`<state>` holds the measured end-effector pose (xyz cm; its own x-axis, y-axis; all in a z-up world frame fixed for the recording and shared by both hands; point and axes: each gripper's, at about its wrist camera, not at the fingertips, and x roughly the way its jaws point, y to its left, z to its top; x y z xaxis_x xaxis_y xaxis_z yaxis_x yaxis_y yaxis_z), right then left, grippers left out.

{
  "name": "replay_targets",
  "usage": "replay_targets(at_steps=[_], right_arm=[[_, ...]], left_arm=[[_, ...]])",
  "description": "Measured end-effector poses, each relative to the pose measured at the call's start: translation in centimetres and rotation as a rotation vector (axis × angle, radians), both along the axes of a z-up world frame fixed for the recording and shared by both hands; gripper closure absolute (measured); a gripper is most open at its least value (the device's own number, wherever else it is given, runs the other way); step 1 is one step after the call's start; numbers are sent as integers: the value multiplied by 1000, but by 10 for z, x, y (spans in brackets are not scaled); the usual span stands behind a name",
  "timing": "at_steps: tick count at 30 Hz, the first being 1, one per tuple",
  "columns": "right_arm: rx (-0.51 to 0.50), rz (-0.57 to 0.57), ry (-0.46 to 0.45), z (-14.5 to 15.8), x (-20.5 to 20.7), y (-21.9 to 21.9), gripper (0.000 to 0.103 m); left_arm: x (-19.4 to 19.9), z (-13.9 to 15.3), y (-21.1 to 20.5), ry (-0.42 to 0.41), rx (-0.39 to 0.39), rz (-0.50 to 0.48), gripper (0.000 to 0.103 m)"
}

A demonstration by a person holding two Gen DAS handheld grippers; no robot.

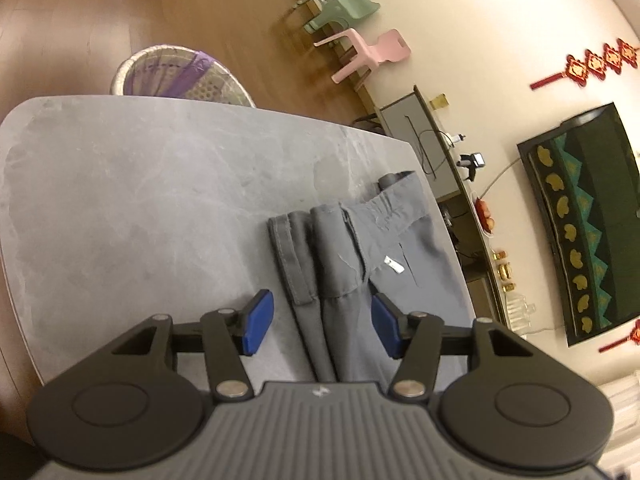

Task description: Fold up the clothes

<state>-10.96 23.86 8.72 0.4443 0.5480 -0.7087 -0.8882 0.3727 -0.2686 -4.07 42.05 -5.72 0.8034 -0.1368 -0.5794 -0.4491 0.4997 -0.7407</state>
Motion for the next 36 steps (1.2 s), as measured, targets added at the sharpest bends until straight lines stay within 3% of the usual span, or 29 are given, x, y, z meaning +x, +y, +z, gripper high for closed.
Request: replay_targets(at_steps=[3, 6, 7, 8, 9, 10, 12, 14, 15, 16, 17, 19, 22, 25, 29, 31, 32, 34, 36], right_arm=[[-1, -30, 2, 2, 15, 9, 96], [79, -63, 40, 22, 21, -3, 101], [104, -65, 65, 28, 22, -8, 101], [127, -66, 89, 35, 22, -12, 101], [141, -61, 116, 39, 23, -16, 101], [136, -55, 142, 39, 27, -19, 101], [120, -43, 193, 38, 37, -24, 100], [127, -29, 244, 49, 52, -31, 97], [165, -45, 268, 62, 64, -39, 87], [216, -74, 284, 76, 77, -47, 71], [269, -106, 298, 89, 91, -55, 65], [299, -221, 298, 102, 132, -64, 63], [189, -401, 274, 83, 186, -59, 64], [73, -520, 276, 32, 226, -59, 64], [-4, -523, 333, 11, 247, -43, 64], [-61, -520, 303, 12, 257, -29, 58], [-44, -524, 283, 20, 263, -22, 52], [-13, -465, 301, 29, 269, 9, 12], [16, -400, 325, 37, 275, 41, 3]], left_arm=[[6, 1, -7, -8, -1, -22, 40], [21, 1, -15, -12, 10, -43, 25], [29, 2, -17, -12, 19, -51, 28], [37, 2, -19, -11, 29, -59, 37], [45, 2, -21, -11, 39, -67, 71], [50, 3, -23, -14, 55, -75, 86], [49, 5, -29, -33, 110, -87, 92], [49, 7, -34, -53, 165, -100, 93], [48, 8, -37, -62, 192, -107, 93], [48, 9, -40, -72, 220, -113, 93], [48, 10, -42, -82, 247, -120, 93], [46, 14, -52, -103, 321, -136, 93], [40, 28, -75, -143, 471, -158, 93], [34, 41, -102, -186, 628, -184, 93], [32, 45, -131, -208, 774, -201, 94], [32, 47, -141, -218, 818, -212, 94], [31, 47, -147, -223, 841, -218, 94], [31, 48, -158, -229, 895, -230, 94], [30, 47, -169, -232, 954, -243, 94]])
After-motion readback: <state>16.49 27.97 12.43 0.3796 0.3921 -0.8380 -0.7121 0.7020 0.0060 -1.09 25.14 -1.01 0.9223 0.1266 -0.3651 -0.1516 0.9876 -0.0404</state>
